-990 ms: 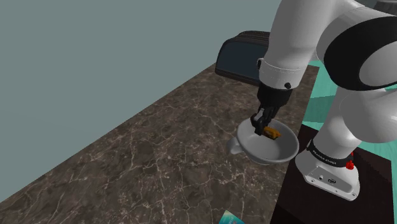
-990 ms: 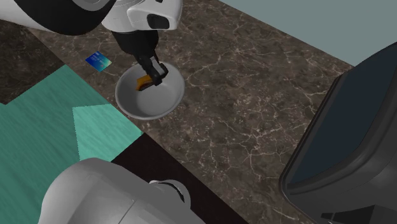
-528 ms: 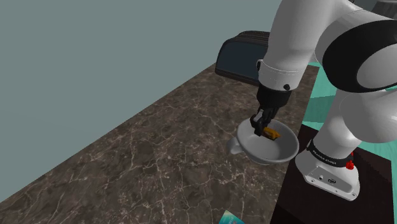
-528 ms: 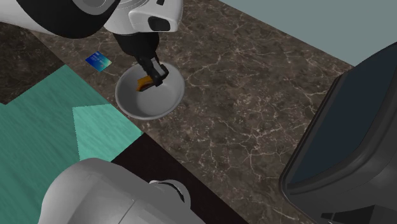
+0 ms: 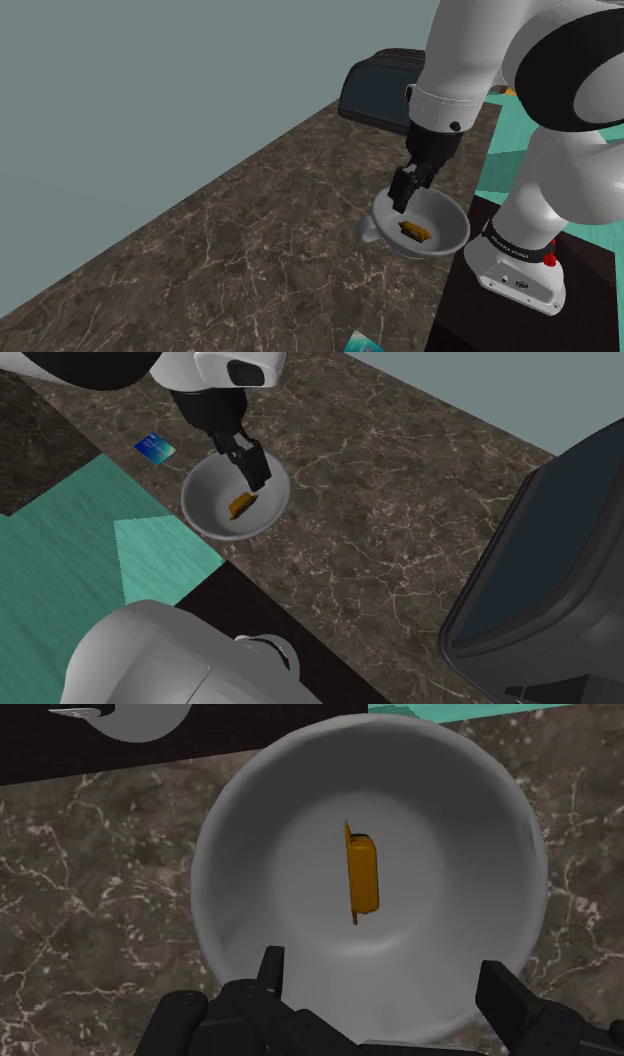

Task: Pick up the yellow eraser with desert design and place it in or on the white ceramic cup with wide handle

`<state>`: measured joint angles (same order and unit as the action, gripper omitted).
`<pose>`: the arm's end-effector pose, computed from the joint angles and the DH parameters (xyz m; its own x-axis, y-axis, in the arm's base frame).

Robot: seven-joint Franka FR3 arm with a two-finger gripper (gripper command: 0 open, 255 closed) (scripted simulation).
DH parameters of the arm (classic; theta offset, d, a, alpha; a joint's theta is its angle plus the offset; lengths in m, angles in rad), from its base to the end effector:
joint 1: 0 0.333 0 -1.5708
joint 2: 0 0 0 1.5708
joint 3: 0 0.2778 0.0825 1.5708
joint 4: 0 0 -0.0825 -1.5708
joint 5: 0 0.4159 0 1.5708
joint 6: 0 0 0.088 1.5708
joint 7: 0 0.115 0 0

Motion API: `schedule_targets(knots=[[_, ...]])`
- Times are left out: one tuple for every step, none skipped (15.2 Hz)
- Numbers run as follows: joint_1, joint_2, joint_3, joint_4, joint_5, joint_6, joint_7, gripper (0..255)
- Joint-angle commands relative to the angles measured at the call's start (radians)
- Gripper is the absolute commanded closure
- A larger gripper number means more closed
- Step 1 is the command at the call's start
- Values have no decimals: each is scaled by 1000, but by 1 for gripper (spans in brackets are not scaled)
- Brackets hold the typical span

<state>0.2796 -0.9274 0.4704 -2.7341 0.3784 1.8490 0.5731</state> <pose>0.2601 0.2436 0.4062 0.9946 -0.1037 0.0096 -0.1037 -0.9946 0.0024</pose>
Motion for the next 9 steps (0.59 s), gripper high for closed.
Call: schedule_targets(knots=[[-9, -7, -21, 55, -21, -62, 3, 0], [-12, -8, -30, 79, -30, -88, 4, 0], [-12, -8, -31, 79, -30, -88, 4, 0], [-12, -8, -31, 79, -30, -88, 4, 0], [-12, -8, -31, 79, -30, -88, 4, 0], [-12, -8, -31, 79, -30, -88, 4, 0], [-12, -8, -31, 79, -30, -88, 4, 0], [-12, -8, -31, 79, -30, -88, 4, 0], [-12, -8, -31, 79, -30, -88, 4, 0]])
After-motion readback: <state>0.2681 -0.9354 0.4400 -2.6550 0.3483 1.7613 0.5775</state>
